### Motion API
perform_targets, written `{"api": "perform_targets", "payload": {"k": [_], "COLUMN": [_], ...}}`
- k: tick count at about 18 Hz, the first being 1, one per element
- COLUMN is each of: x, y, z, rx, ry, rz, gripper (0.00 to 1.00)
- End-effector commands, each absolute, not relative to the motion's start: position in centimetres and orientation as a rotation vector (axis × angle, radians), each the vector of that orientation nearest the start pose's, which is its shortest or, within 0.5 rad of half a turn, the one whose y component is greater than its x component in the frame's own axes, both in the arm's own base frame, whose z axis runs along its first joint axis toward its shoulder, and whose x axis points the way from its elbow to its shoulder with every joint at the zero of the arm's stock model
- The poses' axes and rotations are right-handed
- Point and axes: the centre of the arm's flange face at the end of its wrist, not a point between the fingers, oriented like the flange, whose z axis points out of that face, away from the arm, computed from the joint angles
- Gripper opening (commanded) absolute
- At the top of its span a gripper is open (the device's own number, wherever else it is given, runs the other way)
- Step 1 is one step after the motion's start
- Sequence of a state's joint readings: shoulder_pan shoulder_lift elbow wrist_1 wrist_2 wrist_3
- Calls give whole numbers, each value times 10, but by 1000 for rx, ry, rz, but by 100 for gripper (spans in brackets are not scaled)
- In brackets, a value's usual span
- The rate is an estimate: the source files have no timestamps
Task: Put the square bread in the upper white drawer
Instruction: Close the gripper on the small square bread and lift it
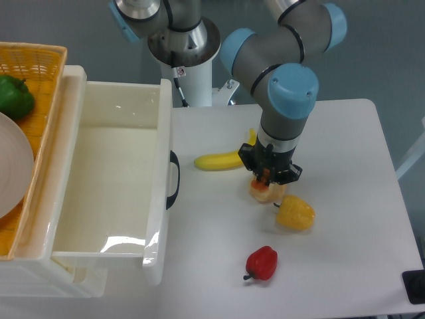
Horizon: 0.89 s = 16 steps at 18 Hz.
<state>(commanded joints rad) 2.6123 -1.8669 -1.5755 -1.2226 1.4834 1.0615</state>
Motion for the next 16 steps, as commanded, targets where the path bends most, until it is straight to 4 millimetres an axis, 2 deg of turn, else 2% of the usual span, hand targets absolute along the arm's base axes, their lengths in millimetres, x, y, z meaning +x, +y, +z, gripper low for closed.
{"api": "perform_targets", "payload": {"k": [9, 14, 16], "x": [-449, -446, -441], "y": [425, 423, 422], "z": [367, 404, 412], "rx": [-3014, -2970, -2973], "ry": [-42, -153, -194], "rz": [-26, -59, -89], "gripper": [28, 28, 28]}}
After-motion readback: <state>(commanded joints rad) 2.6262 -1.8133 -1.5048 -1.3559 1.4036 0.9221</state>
